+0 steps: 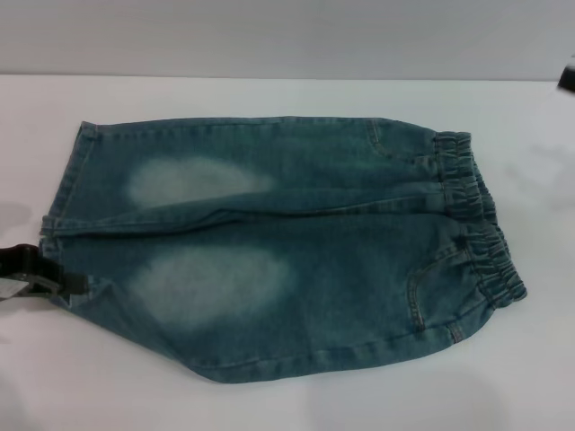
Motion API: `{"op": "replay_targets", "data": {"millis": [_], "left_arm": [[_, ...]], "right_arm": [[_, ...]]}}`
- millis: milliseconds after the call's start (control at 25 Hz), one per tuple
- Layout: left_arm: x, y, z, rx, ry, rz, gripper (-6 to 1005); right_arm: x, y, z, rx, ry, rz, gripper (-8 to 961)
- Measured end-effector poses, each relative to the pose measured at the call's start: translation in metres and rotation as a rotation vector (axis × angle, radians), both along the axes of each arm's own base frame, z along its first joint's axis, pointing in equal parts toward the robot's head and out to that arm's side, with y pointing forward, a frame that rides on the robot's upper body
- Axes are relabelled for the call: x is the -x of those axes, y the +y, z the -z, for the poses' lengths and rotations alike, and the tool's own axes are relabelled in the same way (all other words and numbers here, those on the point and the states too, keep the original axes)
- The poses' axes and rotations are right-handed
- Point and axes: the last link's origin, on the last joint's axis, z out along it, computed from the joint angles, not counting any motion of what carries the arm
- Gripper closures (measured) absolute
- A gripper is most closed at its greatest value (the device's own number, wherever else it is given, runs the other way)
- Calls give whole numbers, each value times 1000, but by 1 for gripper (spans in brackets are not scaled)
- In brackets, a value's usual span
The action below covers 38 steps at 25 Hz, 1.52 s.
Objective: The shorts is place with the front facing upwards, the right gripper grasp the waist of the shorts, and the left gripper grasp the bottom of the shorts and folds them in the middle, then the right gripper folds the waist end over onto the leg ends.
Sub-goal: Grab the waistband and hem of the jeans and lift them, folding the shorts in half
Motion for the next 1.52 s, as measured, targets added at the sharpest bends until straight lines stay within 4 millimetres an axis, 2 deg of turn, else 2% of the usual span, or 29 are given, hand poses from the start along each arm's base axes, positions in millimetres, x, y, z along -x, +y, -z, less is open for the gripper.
{"op": "replay_targets", "data": {"millis": [320,640,1000,1520], "left_arm": [[0,1,-1,-3,5,8,940],[0,1,0,-2,5,17,936],[1,-2,5,1,-2,27,931],[-3,0,8,-16,-25,27,925]], "right_arm": [[16,-7,-13,337,-220,6,167],[20,-8,-14,534,-397,53,165],[18,-6,-6,599,-482,76,166],[4,-4,12,636,-611,142,166]]}}
